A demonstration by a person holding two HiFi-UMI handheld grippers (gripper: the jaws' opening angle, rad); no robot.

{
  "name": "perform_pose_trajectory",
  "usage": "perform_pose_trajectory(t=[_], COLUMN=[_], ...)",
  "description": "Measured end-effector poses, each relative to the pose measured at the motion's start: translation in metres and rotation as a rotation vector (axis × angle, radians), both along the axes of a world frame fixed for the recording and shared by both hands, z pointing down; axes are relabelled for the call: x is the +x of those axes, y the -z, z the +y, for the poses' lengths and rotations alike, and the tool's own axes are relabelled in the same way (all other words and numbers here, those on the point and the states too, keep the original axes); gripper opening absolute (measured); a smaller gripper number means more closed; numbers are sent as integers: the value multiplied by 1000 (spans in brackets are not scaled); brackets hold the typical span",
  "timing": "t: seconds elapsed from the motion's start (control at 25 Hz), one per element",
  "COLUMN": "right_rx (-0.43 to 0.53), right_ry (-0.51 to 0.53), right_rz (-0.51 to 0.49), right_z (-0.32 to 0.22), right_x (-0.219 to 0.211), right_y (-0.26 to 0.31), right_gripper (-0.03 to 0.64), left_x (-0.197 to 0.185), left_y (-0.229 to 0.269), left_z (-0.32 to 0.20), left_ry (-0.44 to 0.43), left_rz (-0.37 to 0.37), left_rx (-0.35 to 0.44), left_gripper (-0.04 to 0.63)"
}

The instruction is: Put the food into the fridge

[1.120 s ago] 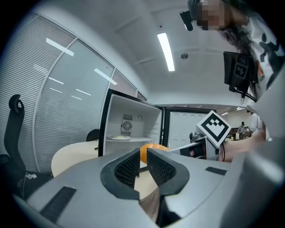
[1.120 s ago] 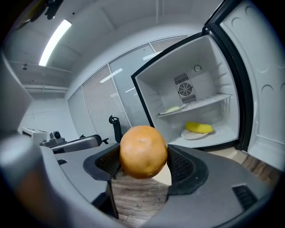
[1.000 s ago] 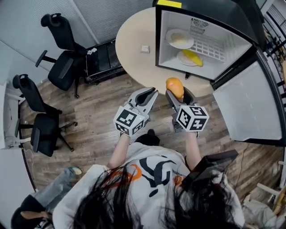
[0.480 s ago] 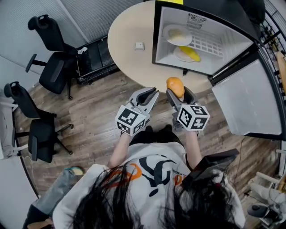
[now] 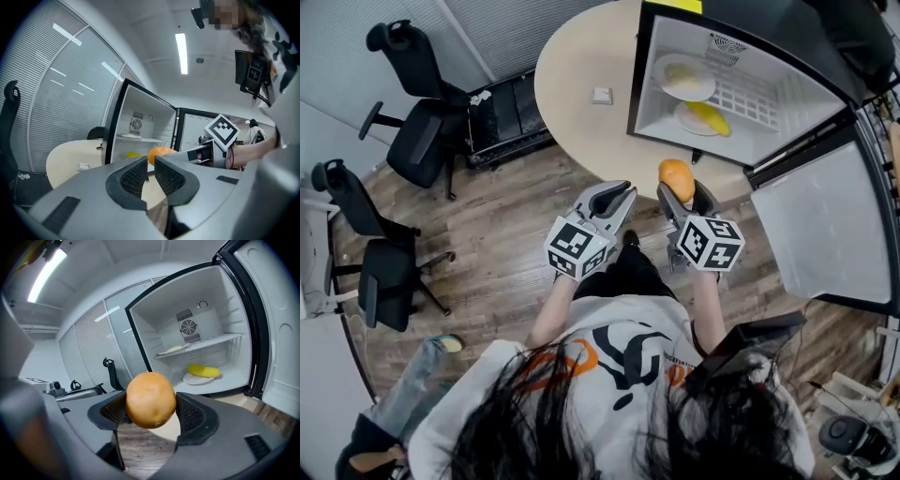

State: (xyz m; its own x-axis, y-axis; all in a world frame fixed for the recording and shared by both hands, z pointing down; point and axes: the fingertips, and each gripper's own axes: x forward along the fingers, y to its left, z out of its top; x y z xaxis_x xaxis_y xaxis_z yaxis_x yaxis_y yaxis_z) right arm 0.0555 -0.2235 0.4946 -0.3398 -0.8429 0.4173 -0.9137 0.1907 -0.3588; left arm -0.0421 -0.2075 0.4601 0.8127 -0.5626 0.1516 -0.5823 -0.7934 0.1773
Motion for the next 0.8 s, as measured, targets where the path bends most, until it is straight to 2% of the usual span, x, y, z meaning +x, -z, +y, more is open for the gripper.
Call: perform_pose_trajectory(t=[0.2,0.44,0.8], right_rx=[11,3,-23], right_ry=[-33,-26,52], right_rz=[6,43,179], right_z=[-26,-62,-128], right_x=[15,26,24], right_y=[-6,-23,-68], right_gripper=[325,325,325], left_x=[6,15,24], left_y=[-4,-8,-5], left_z=[-17,-44,-81], left_ry=[-4,-6,3], left_rz=[-14,-28,-30], left_rx=[5,8,19], left_gripper=[40,38,38])
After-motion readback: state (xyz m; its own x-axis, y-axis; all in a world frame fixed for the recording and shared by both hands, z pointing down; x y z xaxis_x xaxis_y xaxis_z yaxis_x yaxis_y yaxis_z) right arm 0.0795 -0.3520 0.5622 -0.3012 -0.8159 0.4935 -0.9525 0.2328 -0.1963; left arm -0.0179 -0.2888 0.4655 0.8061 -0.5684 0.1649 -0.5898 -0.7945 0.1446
